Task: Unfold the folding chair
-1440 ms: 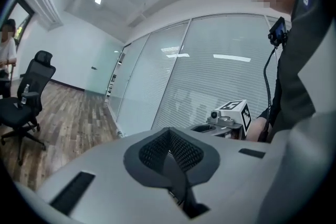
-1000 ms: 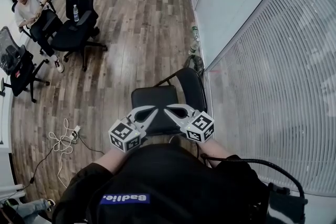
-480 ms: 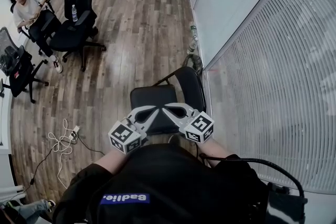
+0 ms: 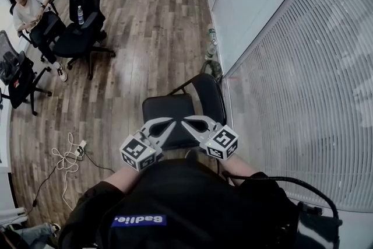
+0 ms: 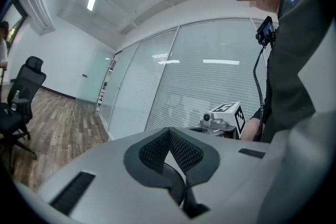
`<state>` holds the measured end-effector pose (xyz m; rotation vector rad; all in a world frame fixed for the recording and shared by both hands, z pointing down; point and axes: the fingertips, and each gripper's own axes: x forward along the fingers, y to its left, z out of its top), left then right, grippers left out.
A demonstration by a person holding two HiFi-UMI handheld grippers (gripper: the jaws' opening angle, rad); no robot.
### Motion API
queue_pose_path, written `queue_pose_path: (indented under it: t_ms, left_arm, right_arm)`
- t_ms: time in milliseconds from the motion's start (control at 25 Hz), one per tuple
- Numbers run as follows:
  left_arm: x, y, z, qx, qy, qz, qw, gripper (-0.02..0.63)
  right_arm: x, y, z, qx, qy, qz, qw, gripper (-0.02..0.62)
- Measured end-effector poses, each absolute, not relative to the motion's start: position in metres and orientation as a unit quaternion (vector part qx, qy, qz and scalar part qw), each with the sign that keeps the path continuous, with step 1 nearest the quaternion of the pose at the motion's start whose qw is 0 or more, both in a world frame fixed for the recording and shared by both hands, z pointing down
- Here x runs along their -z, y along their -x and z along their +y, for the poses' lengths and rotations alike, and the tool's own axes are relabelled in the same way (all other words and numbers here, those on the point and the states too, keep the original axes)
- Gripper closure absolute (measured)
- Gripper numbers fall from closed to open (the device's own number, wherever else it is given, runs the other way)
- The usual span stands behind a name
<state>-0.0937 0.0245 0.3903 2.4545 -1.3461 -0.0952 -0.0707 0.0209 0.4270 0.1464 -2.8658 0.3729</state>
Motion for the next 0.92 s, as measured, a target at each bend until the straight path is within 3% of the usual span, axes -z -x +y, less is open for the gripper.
queue_pose_path:
  t_ms: [920]
  left_arm:
    - [-0.3971,0.0885,0.0277,0.045,-0.863,-0.47,0.182,0.601]
  right_arm:
    - [-0.4257,0.0666,0.0199,-0.135,-0.056,-0.982,0.123,0.594]
